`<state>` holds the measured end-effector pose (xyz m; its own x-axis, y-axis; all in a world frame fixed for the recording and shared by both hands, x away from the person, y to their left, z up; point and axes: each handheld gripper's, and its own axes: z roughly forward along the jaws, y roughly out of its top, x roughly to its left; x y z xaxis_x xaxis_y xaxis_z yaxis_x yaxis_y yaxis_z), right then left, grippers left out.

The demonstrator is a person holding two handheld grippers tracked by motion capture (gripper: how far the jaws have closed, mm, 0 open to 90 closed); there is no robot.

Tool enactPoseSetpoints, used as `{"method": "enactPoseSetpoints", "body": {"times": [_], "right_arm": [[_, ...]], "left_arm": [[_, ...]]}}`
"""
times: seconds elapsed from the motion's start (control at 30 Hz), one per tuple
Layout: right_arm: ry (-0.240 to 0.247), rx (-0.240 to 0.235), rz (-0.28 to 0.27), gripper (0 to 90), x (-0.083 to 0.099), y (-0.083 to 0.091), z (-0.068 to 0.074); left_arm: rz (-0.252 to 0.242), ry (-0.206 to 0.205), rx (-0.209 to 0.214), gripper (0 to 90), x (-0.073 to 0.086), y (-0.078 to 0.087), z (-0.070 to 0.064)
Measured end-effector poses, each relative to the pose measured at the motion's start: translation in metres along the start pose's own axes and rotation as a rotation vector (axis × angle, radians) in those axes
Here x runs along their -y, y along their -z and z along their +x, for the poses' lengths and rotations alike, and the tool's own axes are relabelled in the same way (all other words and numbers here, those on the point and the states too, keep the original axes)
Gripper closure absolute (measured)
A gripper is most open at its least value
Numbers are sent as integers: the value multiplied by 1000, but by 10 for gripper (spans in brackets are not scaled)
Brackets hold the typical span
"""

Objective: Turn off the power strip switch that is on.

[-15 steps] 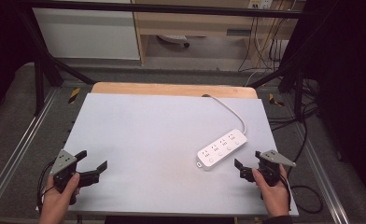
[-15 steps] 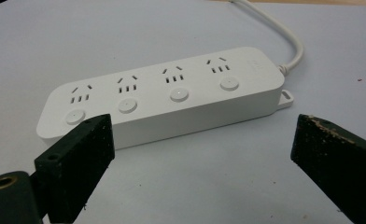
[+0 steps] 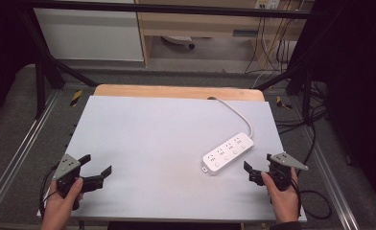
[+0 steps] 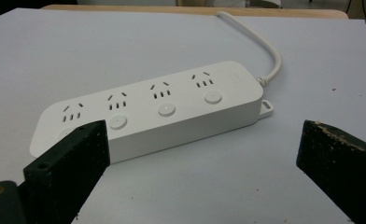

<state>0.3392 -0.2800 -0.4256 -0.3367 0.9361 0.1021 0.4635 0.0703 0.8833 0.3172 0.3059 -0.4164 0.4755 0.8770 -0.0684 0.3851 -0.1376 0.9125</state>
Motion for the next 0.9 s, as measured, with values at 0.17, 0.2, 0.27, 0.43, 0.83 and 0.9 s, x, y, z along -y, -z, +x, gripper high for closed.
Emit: {"method": "enactPoseSetpoints", "body": {"times": [0.17, 0.2, 0.27, 0.43, 0.83, 0.9], "right_arm": [[2, -19, -20, 22, -3, 5, 0], [7, -23, -27, 22, -4, 6, 0], [11, -28, -38, 26, -5, 9, 1], [9, -28, -58, 42, -8, 12, 2], [6, -46, -93, 24, -25, 14, 1], [12, -37, -101, 24, -27, 13, 1]], "left_arm": [[1, 3, 16, 49, 0, -1, -2], [1, 3, 16, 49, 0, -1, -2], [3, 6, 16, 49, 0, -1, -2], [-1, 10, 12, 49, -1, -1, -2], [7, 12, 10, 49, 0, -2, -2], [7, 18, 15, 50, 0, -3, -2]]}}
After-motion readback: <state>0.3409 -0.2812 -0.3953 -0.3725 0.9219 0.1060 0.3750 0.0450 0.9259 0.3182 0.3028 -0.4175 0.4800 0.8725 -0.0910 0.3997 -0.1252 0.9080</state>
